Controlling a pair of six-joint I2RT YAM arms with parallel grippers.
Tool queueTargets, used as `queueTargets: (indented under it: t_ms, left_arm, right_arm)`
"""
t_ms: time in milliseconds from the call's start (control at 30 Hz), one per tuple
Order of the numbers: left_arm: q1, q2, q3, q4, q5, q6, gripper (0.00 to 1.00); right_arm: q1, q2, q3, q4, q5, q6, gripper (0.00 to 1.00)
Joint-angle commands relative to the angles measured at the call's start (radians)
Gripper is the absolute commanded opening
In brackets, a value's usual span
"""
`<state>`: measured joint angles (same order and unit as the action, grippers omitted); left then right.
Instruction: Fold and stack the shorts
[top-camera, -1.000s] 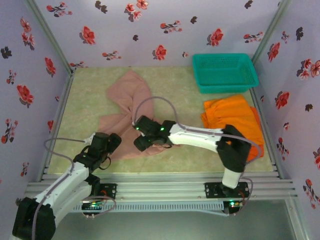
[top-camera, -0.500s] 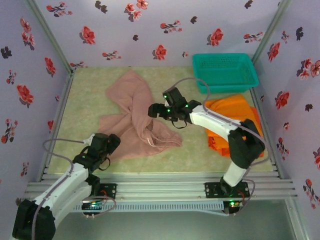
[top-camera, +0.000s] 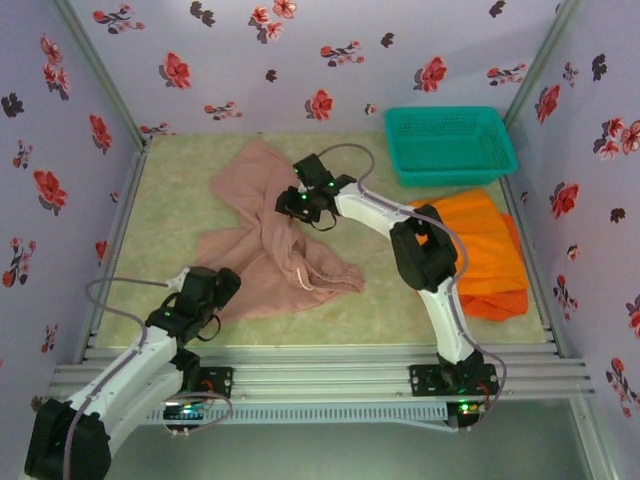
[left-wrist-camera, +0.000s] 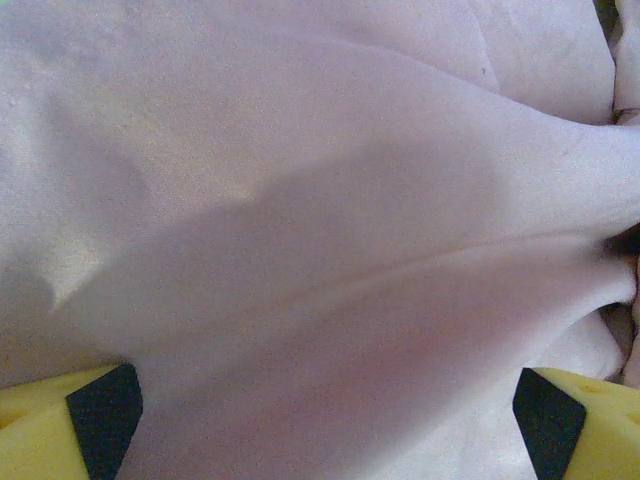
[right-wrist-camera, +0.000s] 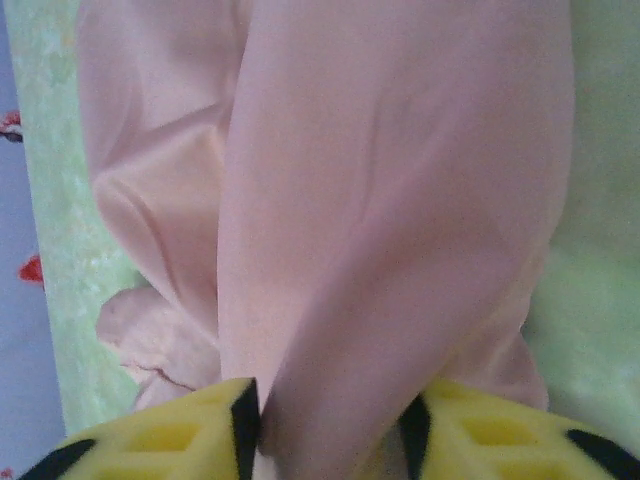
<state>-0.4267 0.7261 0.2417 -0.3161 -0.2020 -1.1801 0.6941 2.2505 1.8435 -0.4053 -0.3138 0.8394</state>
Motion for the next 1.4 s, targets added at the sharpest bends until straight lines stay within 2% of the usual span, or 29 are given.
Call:
queueTargets:
  t_ms: [0,33,67,100,167,333,433,467,567,667,733,833,900,967,1033,1167,1333,1367]
  left_arm:
    - [-0.006,-0.006,-0.029,-0.036,-0.031,-0.018,0.99]
    - [-0.004,-0.007,-0.032,-0.035,-0.030,-0.019,0.99]
    - [-0.004,-0.006,-0.033,-0.033,-0.031,-0.020,0.99]
    - [-0.004,-0.007,-0.036,-0.033,-0.031,-0.022,0.99]
    - [-0.006,-0.011,-0.036,-0.034,-0.030,-0.024,0.99]
    - [-0.005,-0.039,-0.038,-0.060,-0.036,-0.038,0.99]
    - [-0.005,-0.081,-0.042,-0.105,-0.060,-0.076,0.99]
    - [-0.005,-0.099,-0.043,-0.120,-0.068,-0.089,0.99]
    - [-0.004,-0.186,-0.027,-0.198,-0.120,-0.125,0.99]
    - [-0.004,-0.310,0.032,-0.323,-0.228,-0.137,0.99]
    - [-0.002,-0.382,0.096,-0.410,-0.313,-0.149,0.99]
    - [0.002,-0.428,0.178,-0.469,-0.401,-0.134,0.99]
    - [0.007,-0.413,0.225,-0.453,-0.425,-0.082,0.99]
    - [0.009,-0.365,0.269,-0.412,-0.422,-0.013,0.99]
    - [0.011,-0.280,0.316,-0.357,-0.391,0.066,0.99]
    - [0.014,-0.082,0.419,-0.257,-0.268,0.186,0.99]
    - [0.029,0.104,0.503,-0.222,-0.154,0.205,0.99]
    - [0.032,0.113,0.496,-0.209,-0.144,0.197,0.99]
  right_arm:
    - [-0.005,0.057,0.104,-0.134,-0.006,-0.023,0.17]
    - [-0.004,0.058,0.121,-0.132,-0.008,-0.017,0.07]
    - [0.000,0.056,0.139,-0.134,-0.006,-0.016,0.02]
    - [0.006,0.050,0.167,-0.143,0.007,-0.024,0.00]
    - [0.036,0.040,0.237,-0.193,0.070,-0.071,0.00]
    - [0.208,0.057,0.463,-0.412,0.380,-0.334,0.00]
    - [0.307,0.085,0.496,-0.460,0.485,-0.429,0.00]
    - [0.323,0.093,0.496,-0.468,0.467,-0.434,0.04]
    - [0.353,0.103,0.445,-0.449,0.289,-0.443,0.21]
    - [0.404,0.088,0.390,-0.492,0.267,-0.542,0.45]
    - [0.425,0.027,0.269,-0.473,0.249,-0.594,0.61]
    - [0.414,-0.148,-0.005,-0.295,0.161,-0.559,0.71]
    - [0.389,-0.279,-0.171,-0.146,0.109,-0.503,0.76]
    - [0.357,-0.385,-0.280,-0.048,0.109,-0.448,0.82]
    - [0.327,-0.433,-0.310,-0.050,0.167,-0.428,0.84]
    - [0.280,-0.383,-0.274,-0.113,0.201,-0.396,0.78]
    - [0.239,-0.257,-0.195,-0.151,0.141,-0.317,0.69]
    - [0.234,-0.229,-0.168,-0.167,0.137,-0.306,0.64]
